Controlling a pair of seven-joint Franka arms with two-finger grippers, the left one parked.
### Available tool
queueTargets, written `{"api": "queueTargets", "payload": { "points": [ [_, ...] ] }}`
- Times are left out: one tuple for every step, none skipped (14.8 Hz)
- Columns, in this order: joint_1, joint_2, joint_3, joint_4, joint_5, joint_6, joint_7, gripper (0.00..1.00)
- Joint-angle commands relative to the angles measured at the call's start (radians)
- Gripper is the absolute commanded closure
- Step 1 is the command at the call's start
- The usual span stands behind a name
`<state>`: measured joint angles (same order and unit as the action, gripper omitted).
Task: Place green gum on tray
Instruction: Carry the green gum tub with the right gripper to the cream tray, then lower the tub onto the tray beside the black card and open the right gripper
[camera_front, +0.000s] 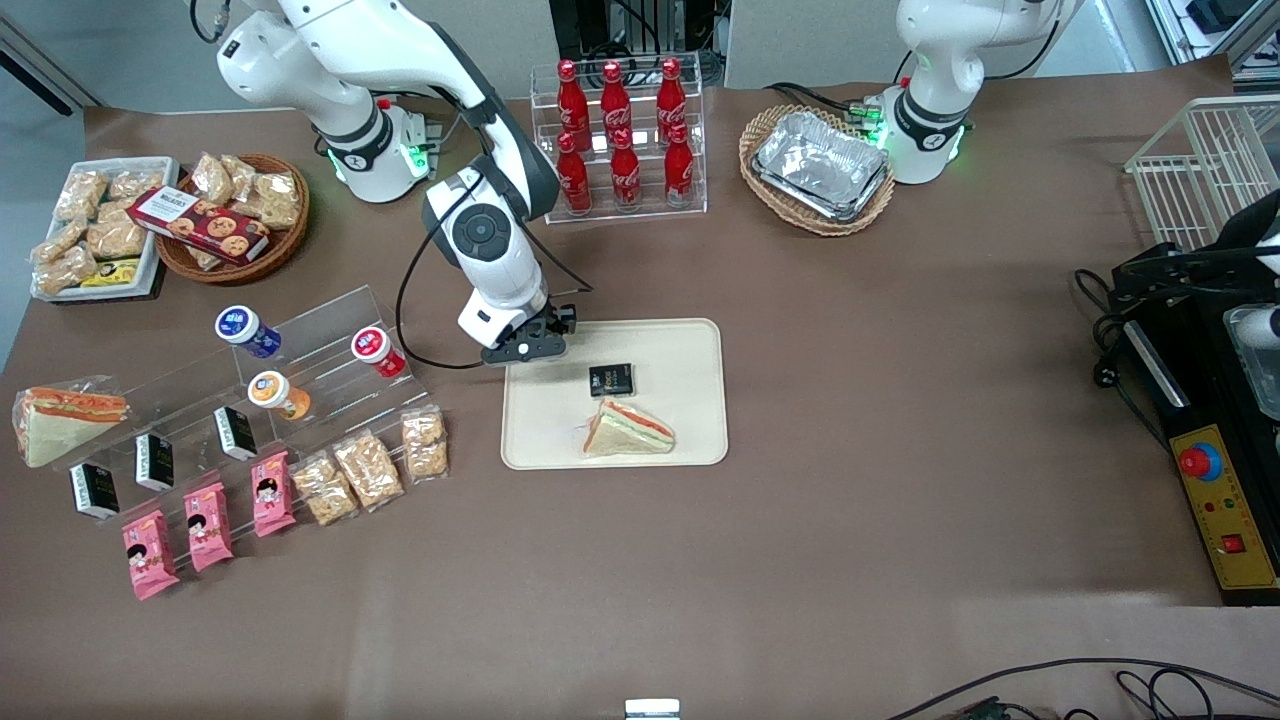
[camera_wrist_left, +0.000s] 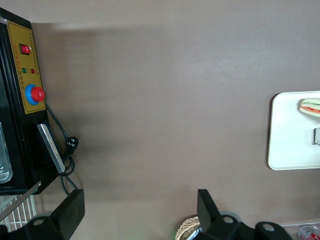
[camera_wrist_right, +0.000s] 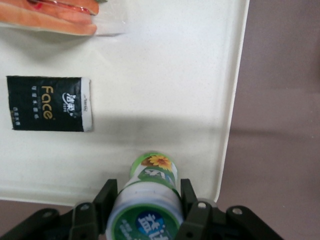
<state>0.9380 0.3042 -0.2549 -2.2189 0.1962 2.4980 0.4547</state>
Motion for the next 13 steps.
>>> {"api": "queueTargets", "payload": {
  "points": [
    [0.013,0.021,-0.01,0.015,0.034,0.019,0.001,0.21],
    [0.012,0.021,-0.012,0.016,0.034,0.019,0.001,0.15],
    [0.01,0.018,-0.012,0.018,0.034,0.013,-0.001,0.12],
    [0.004,0.012,-0.014,0.019,0.034,0.009,-0.001,0.03],
    [-0.004,-0.002,-0.015,0.022,0.034,-0.001,-0.007,0.03],
    [-0.014,-0.023,-0.021,0.022,0.034,-0.013,-0.014,0.02],
    [-0.037,-0.049,-0.026,0.024,0.032,-0.033,-0.017,0.02],
    [-0.072,-0.081,-0.026,0.027,0.032,-0.075,-0.019,0.01],
    [-0.109,-0.115,-0.027,0.04,0.031,-0.13,-0.025,0.01],
    [-0.148,-0.149,-0.027,0.053,0.029,-0.19,-0.043,0.01],
    [-0.177,-0.181,-0.027,0.057,0.028,-0.239,-0.068,0.01],
    [-0.206,-0.212,-0.029,0.057,0.023,-0.272,-0.086,0.01],
    [-0.238,-0.243,-0.03,0.057,0.019,-0.295,-0.099,0.01]
  ]
}}
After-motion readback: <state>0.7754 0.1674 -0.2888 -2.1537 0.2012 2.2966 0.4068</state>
